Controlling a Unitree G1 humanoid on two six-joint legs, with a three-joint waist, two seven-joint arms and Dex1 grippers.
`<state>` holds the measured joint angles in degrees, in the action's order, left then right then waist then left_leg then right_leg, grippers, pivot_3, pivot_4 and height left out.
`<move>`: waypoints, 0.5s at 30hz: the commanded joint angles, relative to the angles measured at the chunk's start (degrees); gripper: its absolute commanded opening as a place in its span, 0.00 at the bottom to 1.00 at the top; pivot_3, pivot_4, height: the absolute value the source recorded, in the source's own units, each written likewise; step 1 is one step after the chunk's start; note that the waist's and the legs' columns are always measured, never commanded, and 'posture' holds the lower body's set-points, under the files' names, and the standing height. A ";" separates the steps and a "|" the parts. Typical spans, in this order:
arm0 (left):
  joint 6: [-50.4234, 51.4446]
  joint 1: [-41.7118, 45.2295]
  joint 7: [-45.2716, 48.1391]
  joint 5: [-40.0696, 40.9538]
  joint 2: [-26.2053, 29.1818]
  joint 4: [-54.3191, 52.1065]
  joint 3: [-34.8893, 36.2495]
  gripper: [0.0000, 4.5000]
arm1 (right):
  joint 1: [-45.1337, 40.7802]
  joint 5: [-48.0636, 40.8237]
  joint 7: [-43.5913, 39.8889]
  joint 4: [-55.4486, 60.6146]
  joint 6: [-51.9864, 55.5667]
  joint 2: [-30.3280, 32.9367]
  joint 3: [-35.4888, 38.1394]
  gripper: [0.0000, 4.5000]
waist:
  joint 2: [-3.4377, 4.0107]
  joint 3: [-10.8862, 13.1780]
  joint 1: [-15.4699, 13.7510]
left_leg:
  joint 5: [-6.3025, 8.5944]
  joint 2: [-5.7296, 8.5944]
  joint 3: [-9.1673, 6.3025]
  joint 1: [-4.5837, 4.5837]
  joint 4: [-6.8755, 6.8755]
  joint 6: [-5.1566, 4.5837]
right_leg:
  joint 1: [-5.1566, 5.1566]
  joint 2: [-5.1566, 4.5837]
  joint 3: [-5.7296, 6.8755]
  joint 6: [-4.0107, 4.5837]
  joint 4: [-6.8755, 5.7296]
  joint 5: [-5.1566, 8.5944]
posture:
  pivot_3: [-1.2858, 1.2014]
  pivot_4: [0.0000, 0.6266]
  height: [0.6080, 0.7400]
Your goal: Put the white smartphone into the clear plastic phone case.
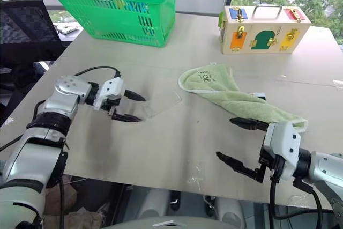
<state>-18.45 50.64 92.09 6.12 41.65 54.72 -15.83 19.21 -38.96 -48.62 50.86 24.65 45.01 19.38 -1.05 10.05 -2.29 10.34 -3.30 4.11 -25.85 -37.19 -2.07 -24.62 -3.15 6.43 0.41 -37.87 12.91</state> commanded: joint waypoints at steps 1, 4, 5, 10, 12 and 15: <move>-5.56 3.14 0.41 -2.57 -2.02 5.54 -1.26 0.50 | 0.39 -0.45 1.64 2.71 -0.21 -0.14 0.70 1.00 | -0.02 -0.01 0.01 | 0.01 0.00 0.00 -0.01 -0.03 -0.02 | 0.00 0.00 0.00 0.00 0.00 0.00 | 0.52 0.24 1.00; -7.40 4.08 0.41 -3.27 -2.61 7.83 -1.88 0.17 | 0.84 -0.51 2.75 3.46 0.12 -0.12 0.84 1.00 | -0.02 -0.01 0.14 | 0.03 0.01 0.01 -0.02 -0.04 -0.05 | 0.00 0.01 -0.01 0.00 0.00 0.00 | 0.52 0.24 1.00; -7.38 4.14 0.41 -3.03 -2.48 8.10 -2.30 0.03 | 0.93 -0.57 3.07 3.64 0.18 -0.08 0.83 1.00 | -0.02 -0.01 0.21 | 0.03 0.01 0.03 -0.01 -0.04 -0.05 | 0.00 0.03 -0.04 0.00 0.00 0.00 | 0.52 0.24 1.00; 1.27 2.45 0.41 2.61 -0.69 2.45 -2.91 0.01 | 0.88 -0.04 4.23 3.88 0.09 -0.15 -0.16 1.00 | -0.03 -0.02 0.35 | 0.03 0.00 0.02 0.03 -0.05 -0.06 | 0.00 0.05 -0.04 -0.01 -0.06 0.00 | 0.52 0.24 1.00; 11.19 0.14 0.41 6.74 0.83 -6.06 -2.63 0.01 | 0.52 0.10 4.68 3.74 0.00 -0.17 -0.58 1.00 | -0.03 -0.02 0.45 | 0.03 -0.02 0.01 0.03 -0.06 -0.06 | 0.00 0.04 -0.05 0.00 -0.07 0.00 | 0.52 0.24 1.00; 32.72 -5.73 -3.57 10.34 3.29 -27.91 0.21 0.01 | -0.18 0.33 5.11 3.36 -0.08 -0.19 -1.30 1.00 | -0.03 -0.01 0.73 | 0.03 -0.05 0.00 0.00 -0.06 -0.06 | 0.00 -0.02 -0.09 0.00 -0.05 0.00 | 0.52 0.24 1.00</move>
<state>3.63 45.51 90.92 13.74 43.79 38.00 -17.74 19.43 -38.47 -44.07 53.00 24.92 44.85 18.01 -1.08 10.04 -1.56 10.37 -3.34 4.10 -25.87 -37.25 -2.13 -24.62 -3.19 6.34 0.41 -37.91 12.91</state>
